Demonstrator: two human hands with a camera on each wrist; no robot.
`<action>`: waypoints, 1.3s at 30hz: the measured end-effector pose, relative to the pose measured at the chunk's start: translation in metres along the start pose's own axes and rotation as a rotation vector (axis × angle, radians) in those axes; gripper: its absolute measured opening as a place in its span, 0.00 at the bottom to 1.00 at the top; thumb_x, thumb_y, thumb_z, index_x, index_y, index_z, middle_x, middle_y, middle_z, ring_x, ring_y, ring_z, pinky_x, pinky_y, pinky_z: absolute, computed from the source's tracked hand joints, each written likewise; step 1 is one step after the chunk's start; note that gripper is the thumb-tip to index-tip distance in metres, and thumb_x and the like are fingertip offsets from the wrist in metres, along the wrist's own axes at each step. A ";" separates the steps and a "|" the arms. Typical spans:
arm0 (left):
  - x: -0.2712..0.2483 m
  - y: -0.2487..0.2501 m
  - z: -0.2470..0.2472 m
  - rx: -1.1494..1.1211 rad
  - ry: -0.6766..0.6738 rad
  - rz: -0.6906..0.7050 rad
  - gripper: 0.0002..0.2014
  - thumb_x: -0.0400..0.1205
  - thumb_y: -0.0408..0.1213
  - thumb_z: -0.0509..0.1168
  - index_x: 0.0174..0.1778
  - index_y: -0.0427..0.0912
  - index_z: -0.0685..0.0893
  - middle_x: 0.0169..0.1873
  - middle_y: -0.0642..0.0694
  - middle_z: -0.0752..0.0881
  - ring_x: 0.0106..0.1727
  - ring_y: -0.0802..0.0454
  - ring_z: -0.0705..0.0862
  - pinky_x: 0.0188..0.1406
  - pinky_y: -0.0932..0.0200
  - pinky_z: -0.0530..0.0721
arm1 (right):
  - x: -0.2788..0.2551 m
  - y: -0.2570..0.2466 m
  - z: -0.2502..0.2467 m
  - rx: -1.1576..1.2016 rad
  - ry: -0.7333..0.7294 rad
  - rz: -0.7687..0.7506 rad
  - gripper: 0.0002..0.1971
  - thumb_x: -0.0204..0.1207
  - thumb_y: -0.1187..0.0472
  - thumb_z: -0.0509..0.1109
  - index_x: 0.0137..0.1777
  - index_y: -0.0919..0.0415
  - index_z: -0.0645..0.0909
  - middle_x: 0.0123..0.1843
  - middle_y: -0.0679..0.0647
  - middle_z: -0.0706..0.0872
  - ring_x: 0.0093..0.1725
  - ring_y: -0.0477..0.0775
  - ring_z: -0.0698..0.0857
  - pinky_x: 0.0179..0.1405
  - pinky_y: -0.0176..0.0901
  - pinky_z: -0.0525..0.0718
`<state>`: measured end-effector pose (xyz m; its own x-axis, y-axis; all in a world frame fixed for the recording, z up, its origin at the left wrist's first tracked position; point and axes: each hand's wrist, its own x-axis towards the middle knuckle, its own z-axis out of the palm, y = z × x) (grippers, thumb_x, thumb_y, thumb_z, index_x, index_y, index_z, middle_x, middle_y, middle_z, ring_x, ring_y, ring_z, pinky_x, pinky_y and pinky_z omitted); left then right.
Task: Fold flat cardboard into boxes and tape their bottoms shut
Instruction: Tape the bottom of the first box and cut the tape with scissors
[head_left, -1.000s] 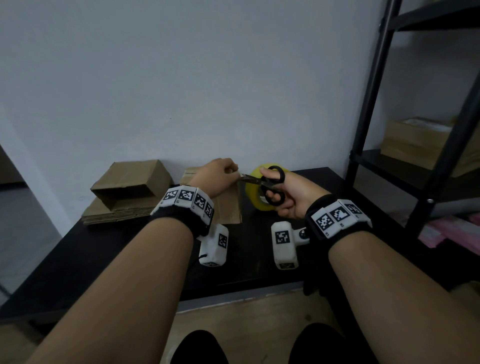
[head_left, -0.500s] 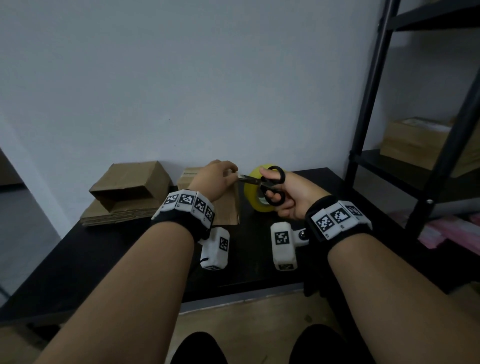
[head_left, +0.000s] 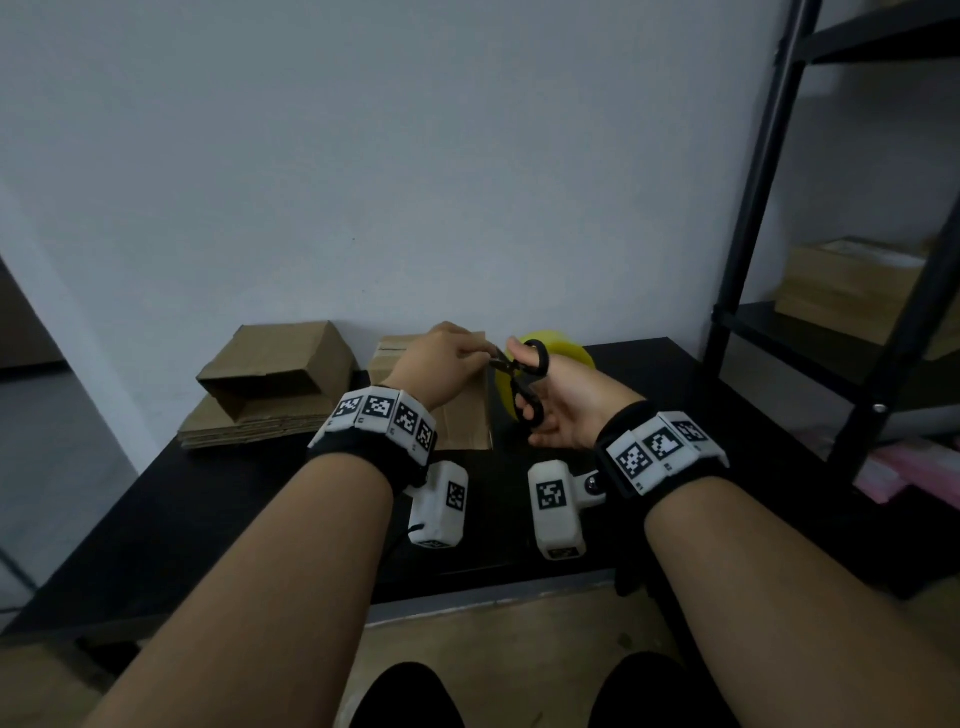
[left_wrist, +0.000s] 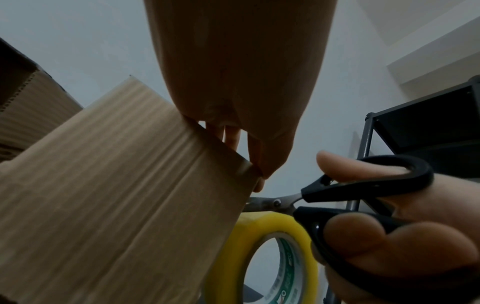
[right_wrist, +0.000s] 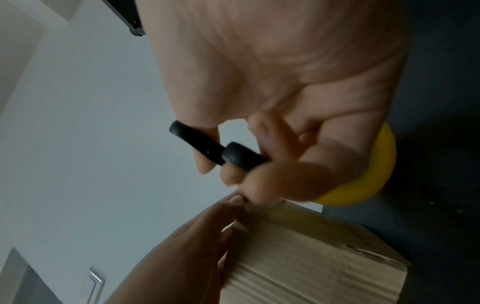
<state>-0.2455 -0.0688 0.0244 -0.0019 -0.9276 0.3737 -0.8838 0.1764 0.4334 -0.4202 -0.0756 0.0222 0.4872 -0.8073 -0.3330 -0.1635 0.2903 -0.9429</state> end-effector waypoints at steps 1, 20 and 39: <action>0.000 -0.001 0.000 0.002 -0.007 -0.001 0.13 0.85 0.39 0.61 0.59 0.49 0.88 0.60 0.43 0.82 0.67 0.50 0.75 0.59 0.60 0.70 | 0.001 0.000 0.000 -0.013 0.020 -0.007 0.27 0.72 0.30 0.67 0.37 0.57 0.78 0.26 0.51 0.77 0.24 0.47 0.71 0.26 0.35 0.79; 0.006 0.001 0.004 -0.017 0.032 -0.092 0.08 0.80 0.39 0.63 0.44 0.52 0.87 0.56 0.47 0.81 0.56 0.50 0.81 0.53 0.59 0.75 | -0.001 -0.002 -0.038 0.131 0.089 -0.030 0.22 0.73 0.38 0.72 0.33 0.56 0.76 0.27 0.49 0.75 0.13 0.42 0.63 0.14 0.34 0.66; 0.040 0.046 0.050 0.589 -0.116 -0.367 0.29 0.73 0.69 0.63 0.65 0.59 0.82 0.71 0.47 0.70 0.76 0.41 0.62 0.70 0.29 0.62 | 0.004 0.000 -0.070 0.140 -0.011 -0.060 0.24 0.72 0.35 0.70 0.32 0.57 0.74 0.22 0.48 0.73 0.16 0.44 0.60 0.15 0.30 0.56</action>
<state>-0.3098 -0.1140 0.0186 0.3235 -0.9281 0.1840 -0.9434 -0.3315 -0.0135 -0.4781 -0.1143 0.0202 0.5021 -0.8200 -0.2749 -0.0126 0.3109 -0.9504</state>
